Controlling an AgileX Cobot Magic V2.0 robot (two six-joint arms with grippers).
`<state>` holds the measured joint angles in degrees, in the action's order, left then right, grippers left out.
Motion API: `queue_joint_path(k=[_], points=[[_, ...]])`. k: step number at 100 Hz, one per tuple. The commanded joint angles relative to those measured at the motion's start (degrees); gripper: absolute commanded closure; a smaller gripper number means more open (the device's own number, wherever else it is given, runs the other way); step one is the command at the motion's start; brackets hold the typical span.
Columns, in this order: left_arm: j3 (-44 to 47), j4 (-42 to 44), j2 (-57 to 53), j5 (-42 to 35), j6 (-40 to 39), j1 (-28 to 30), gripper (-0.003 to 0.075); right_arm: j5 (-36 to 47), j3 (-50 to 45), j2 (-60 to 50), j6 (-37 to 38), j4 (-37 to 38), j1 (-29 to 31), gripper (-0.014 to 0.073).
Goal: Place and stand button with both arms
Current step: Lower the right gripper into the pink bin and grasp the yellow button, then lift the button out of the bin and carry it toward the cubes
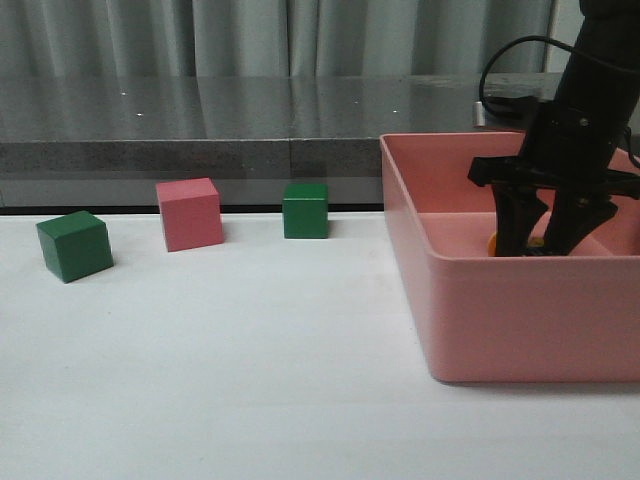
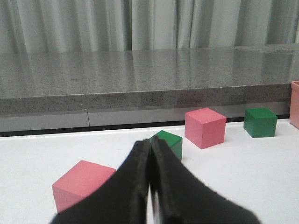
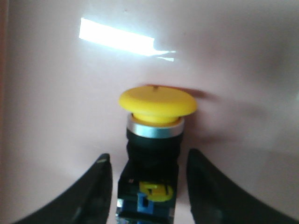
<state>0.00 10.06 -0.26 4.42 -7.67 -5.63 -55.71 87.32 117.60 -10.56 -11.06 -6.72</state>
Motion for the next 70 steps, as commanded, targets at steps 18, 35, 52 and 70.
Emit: queue_joint_path(k=[18, 35, 52, 70], points=[[2.57, -0.03, -1.73, -5.11, -0.34, -0.49, 0.0740, -1.06, 1.44, -3.12, -0.15, -0.17, -0.21, 0.0551], [2.57, -0.03, -1.73, -5.11, -0.34, -0.49, 0.0740, -1.53, 1.70, -3.58, -0.15, -0.17, -0.21, 0.0660], [2.57, -0.03, -1.73, -5.11, -0.34, -0.49, 0.0740, -2.50, 3.72, -8.74, -1.25, -0.24, -0.86, 0.0660], [2.57, -0.03, -1.73, -5.11, -0.34, -0.49, 0.0740, -8.12, 9.69, -13.61, -8.78, -3.60, -5.89, 0.0660]])
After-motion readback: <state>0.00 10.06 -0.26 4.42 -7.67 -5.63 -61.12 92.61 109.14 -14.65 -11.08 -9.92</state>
